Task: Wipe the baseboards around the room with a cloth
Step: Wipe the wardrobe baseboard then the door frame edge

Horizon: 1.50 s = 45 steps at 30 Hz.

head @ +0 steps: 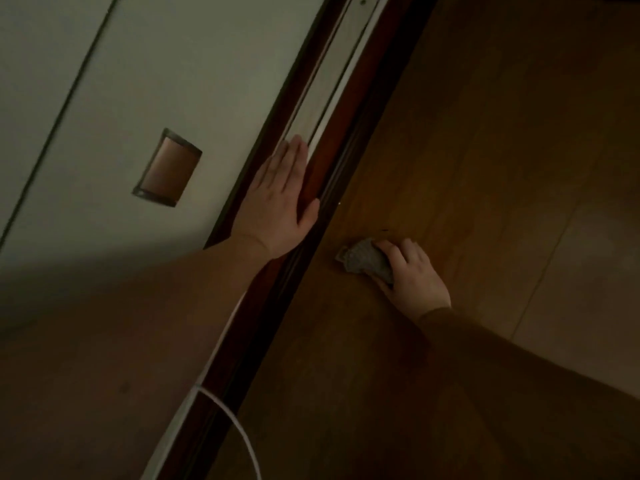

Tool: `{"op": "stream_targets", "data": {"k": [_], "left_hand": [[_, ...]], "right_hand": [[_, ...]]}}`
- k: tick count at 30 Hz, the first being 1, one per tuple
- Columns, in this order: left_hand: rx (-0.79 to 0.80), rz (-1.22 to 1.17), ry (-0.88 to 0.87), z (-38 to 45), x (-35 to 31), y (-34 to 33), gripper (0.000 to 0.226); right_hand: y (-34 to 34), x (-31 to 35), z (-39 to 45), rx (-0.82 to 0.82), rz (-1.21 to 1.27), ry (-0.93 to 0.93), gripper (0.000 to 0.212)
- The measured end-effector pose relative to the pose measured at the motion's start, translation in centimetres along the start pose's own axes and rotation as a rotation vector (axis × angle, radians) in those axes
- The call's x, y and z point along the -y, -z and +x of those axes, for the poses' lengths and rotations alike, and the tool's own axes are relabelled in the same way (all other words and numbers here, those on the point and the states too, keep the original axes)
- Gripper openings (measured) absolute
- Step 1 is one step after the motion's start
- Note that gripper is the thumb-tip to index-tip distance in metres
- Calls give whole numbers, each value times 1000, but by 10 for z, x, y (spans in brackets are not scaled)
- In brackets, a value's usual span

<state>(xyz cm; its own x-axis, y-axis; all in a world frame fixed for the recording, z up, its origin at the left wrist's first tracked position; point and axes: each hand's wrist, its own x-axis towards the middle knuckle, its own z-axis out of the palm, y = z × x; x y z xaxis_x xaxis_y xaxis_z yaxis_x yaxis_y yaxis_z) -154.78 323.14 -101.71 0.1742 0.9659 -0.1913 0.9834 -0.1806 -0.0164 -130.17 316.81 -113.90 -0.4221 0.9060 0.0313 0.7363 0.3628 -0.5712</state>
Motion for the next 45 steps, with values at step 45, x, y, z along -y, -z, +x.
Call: {"op": "stream_targets", "data": {"k": [45], "left_hand": [[39,79,-95,-1,3,2,71]], "right_hand": [[-37,73,1,-11,221,-125,50]]}}
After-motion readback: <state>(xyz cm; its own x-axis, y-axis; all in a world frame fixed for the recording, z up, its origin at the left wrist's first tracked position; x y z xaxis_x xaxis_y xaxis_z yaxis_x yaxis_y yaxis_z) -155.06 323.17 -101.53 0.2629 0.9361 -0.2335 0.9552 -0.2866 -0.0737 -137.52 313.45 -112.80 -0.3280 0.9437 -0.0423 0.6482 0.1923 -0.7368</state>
